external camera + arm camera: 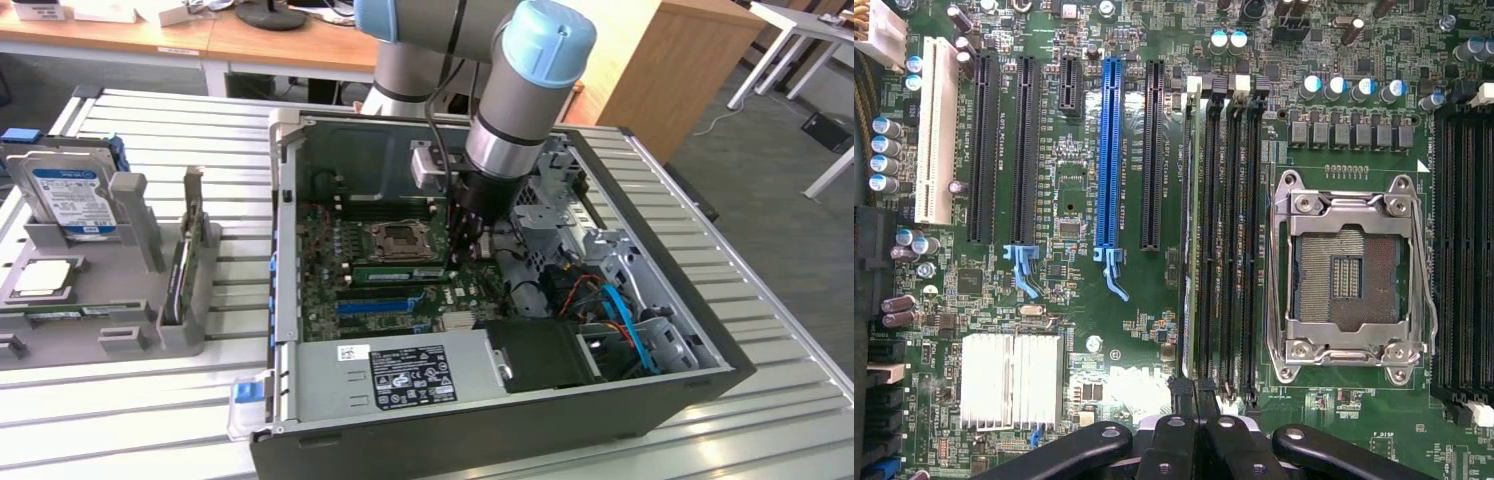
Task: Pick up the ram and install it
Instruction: 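Press down the ram until it locks into place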
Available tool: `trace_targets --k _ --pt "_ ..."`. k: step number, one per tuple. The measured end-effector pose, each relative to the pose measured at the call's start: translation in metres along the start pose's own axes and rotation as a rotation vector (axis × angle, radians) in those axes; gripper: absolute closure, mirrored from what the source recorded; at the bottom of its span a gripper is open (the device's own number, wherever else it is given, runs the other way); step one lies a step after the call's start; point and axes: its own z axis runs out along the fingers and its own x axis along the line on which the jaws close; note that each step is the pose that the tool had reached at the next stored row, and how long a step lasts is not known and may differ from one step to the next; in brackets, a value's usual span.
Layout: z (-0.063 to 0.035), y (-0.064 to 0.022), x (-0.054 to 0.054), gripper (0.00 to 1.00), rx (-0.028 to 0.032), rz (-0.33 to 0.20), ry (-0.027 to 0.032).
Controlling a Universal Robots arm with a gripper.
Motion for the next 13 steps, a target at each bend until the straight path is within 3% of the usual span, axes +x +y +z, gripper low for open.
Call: trace_targets --k 13 --pt "-0.0005 0.0 -0.0002 0.9 0.0003 0.0 -0.0012"
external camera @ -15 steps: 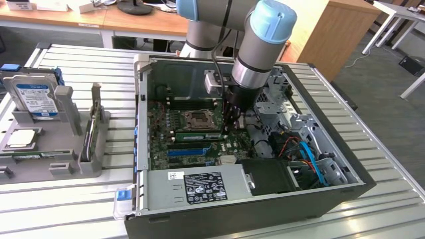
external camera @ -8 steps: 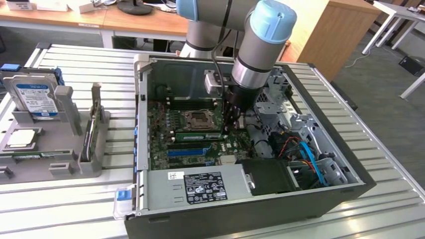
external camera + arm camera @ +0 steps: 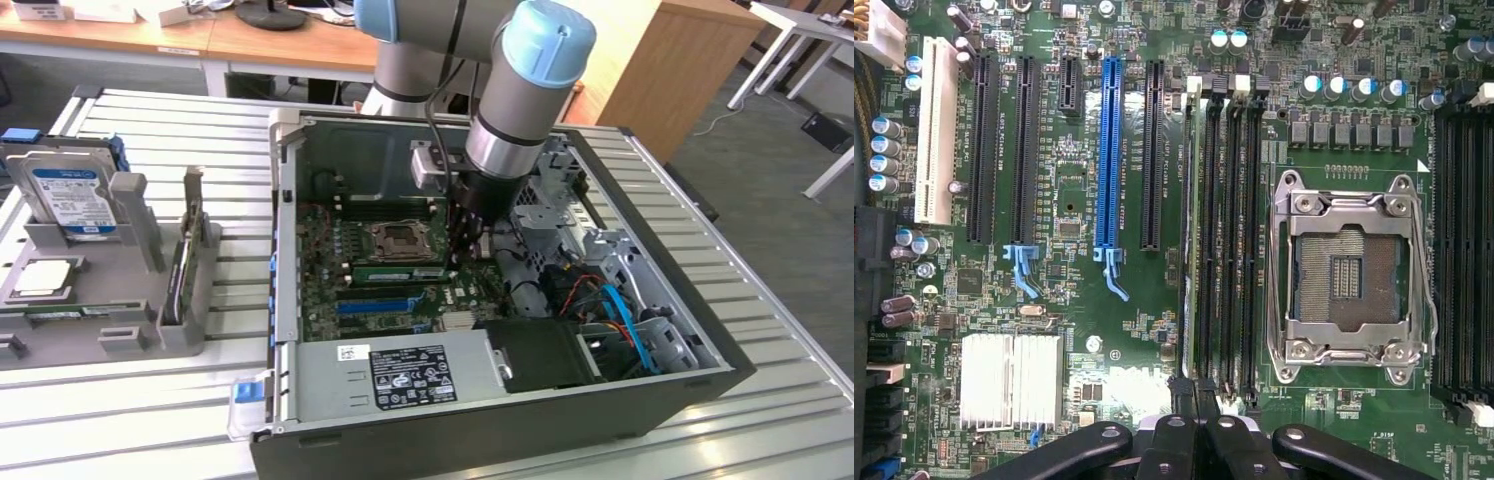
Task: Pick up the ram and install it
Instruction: 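Press down the ram until it locks into place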
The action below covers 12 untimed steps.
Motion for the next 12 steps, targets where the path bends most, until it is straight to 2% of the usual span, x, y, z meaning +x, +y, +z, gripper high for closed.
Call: trace_targets --k 12 --pt "-0.0224 0.001 0.0 0.9 -0.0003 0.0 0.0011"
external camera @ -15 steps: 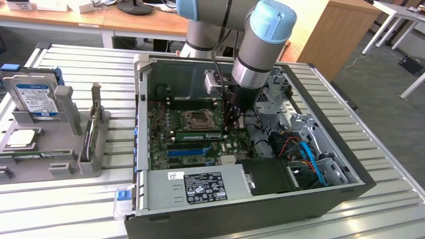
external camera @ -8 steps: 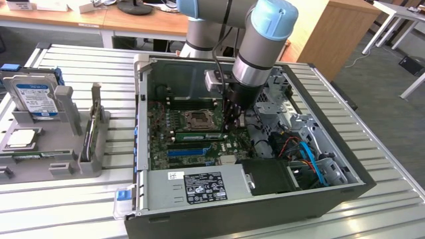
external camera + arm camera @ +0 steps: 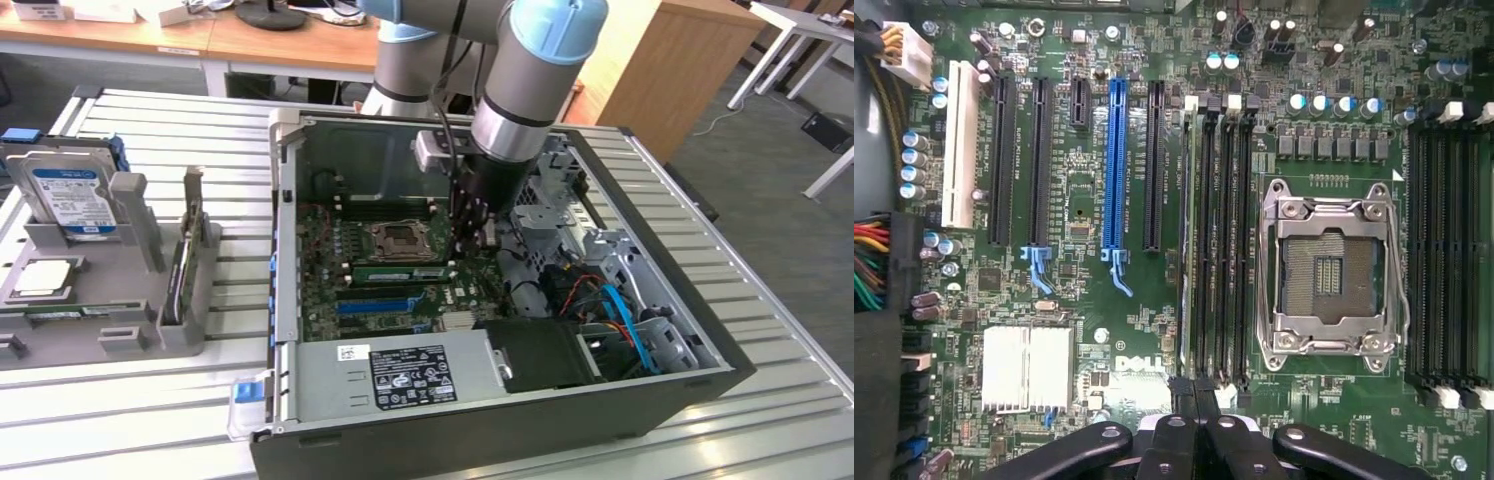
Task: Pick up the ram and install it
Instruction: 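Press down the ram until it locks into place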
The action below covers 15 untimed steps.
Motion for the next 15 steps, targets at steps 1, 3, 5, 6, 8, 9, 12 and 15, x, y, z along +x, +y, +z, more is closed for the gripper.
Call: trace_targets --k 1,3,5,6,8,9,12,15 --pt "-0.001 0.0 0.0 0.9 0.0 0.0 0.0" --pt "-0.0011 0.0001 0.0 0.9 0.0 0.0 -0.0001" --pt "-0.0011 0.0 0.0 0.9 0.0 0.0 -0.0001" --pt "-0.0011 0.0001 0.0 0.9 0.0 0.0 -0.0001" --pt "-0.0011 0.0022 0.0 0.9 0.0002 0.0 0.0" --pt "-0.001 0.0049 0.0 0.9 0.0008 0.0 0.0001" --pt "-0.0004 0.0164 0.0 0.9 0.0026 0.0 -0.0001" --pt "0.0001 0.0271 -0.001 0.9 0.0037 0.0 -0.0001"
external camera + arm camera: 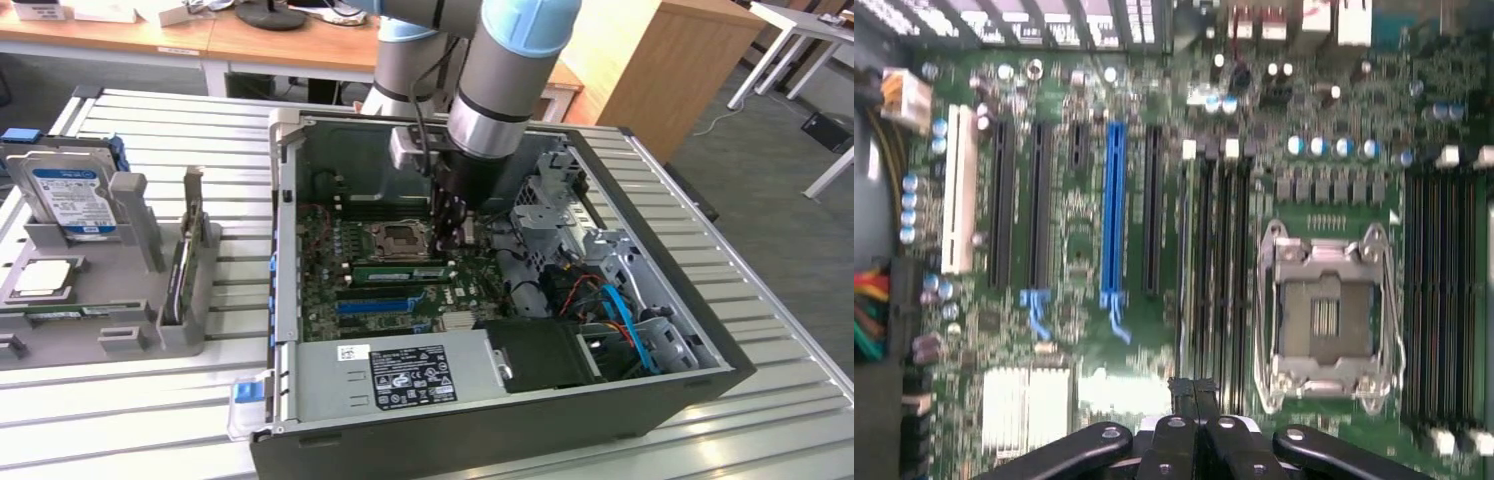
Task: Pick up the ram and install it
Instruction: 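Press down the ram until it locks into place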
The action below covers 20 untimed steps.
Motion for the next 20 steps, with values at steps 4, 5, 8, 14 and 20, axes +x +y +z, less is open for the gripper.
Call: trace_targets --k 4,5,8,14,20 --pt "0.0009 0.0151 0.0 0.9 0.0009 0.0 0.0001" --pt "0.0019 0.0327 -0.001 0.9 0.0014 0.0 0.0001" --pt "0.0029 0.0538 -0.001 0.9 0.0016 0.0 0.0" --pt "0.003 0.0571 -0.001 0.9 0.0017 0.0 0.0001" --pt "0.0033 0.0632 -0.001 0.9 0.0017 0.0 0.0"
